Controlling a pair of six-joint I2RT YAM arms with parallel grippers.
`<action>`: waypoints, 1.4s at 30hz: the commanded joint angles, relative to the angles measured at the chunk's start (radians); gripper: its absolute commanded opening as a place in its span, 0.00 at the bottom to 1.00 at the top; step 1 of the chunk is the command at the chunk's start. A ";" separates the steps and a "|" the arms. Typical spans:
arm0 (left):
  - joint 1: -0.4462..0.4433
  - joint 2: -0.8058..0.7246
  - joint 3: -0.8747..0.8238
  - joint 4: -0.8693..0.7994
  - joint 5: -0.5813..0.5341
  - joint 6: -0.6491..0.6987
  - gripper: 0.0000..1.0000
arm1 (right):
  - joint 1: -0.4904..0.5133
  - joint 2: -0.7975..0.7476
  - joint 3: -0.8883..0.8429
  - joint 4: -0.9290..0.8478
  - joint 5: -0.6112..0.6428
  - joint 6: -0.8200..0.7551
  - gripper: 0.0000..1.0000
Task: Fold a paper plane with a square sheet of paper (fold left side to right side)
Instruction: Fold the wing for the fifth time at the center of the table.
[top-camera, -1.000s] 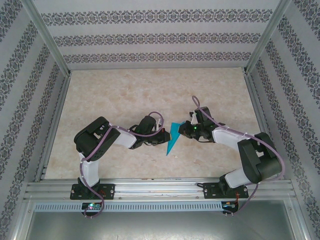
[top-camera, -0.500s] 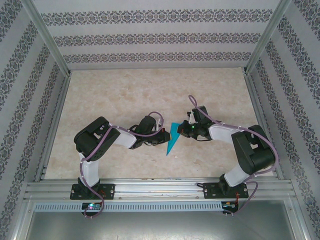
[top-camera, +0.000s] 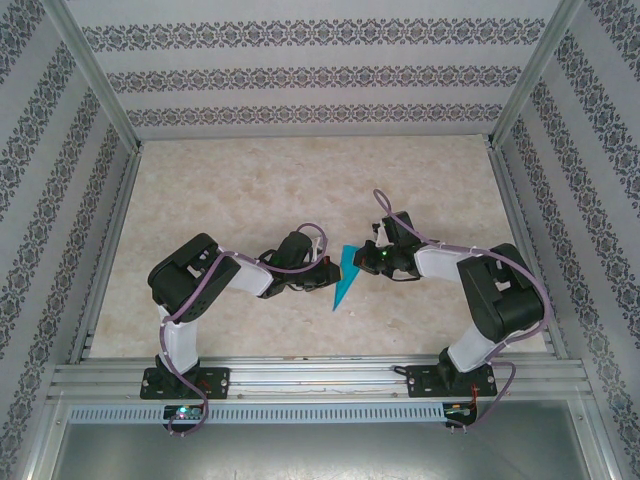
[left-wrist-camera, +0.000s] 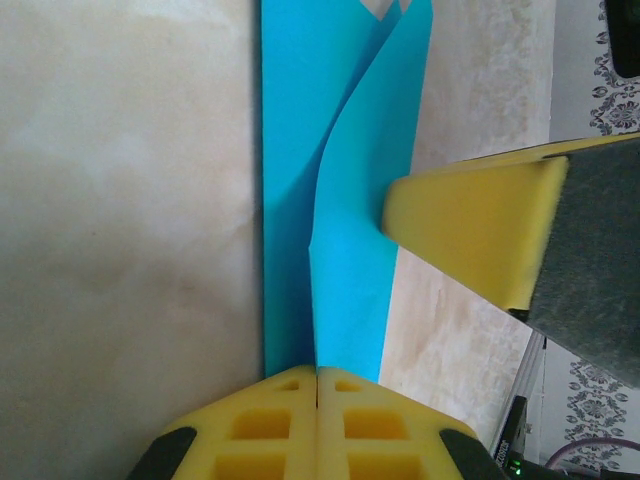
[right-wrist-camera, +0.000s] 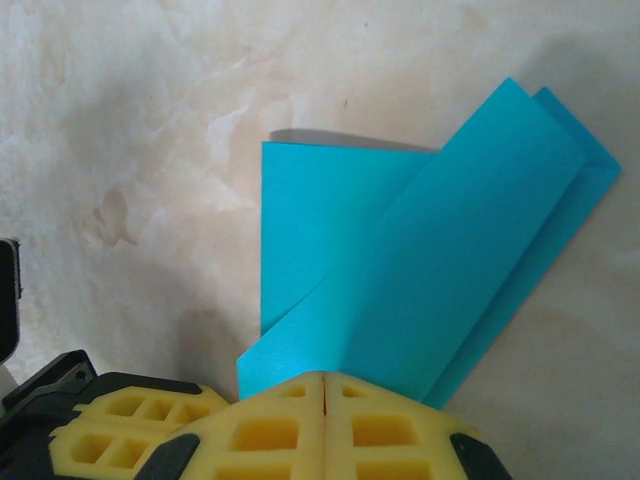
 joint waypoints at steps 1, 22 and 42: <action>0.015 0.033 -0.028 -0.177 -0.099 -0.003 0.00 | -0.006 0.021 0.026 0.009 -0.012 -0.022 0.00; 0.015 -0.015 -0.032 -0.171 -0.082 0.007 0.10 | -0.007 0.084 -0.033 -0.049 0.022 -0.010 0.00; -0.007 -0.299 0.100 -0.511 0.051 0.111 0.13 | -0.001 0.109 -0.077 -0.039 0.022 -0.036 0.00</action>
